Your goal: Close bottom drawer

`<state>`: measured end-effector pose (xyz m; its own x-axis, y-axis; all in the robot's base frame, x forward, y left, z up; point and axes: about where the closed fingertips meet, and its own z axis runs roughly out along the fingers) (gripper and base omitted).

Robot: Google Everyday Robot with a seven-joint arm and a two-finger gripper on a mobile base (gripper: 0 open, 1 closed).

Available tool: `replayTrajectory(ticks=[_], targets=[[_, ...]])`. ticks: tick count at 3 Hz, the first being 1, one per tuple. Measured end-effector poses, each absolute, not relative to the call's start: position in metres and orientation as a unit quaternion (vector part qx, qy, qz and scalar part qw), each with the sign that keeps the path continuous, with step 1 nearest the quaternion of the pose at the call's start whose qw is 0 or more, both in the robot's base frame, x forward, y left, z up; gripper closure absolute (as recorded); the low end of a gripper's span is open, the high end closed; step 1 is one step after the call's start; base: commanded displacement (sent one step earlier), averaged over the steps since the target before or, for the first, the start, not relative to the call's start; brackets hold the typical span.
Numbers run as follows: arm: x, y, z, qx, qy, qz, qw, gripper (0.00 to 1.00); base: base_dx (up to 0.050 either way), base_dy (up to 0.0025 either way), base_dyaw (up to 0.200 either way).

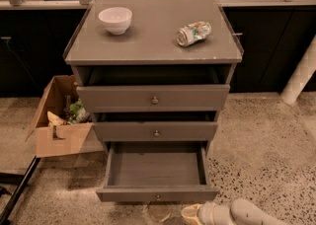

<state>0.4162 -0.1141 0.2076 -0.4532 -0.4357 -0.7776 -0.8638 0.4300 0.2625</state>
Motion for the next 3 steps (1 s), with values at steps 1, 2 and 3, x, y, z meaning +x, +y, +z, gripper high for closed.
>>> replayTrajectory(ticks=[1,2,3], targets=[[0.419,-0.111,0.202,-0.421,0.769,0.358,0.323,1.00,0.000,0.00000,0.000],[0.419,-0.111,0.202,-0.421,0.769,0.358,0.323,1.00,0.050,0.00000,0.000],[0.422,-0.113,0.185,-0.407,0.772,0.359,0.331,1.00,0.000,0.00000,0.000]])
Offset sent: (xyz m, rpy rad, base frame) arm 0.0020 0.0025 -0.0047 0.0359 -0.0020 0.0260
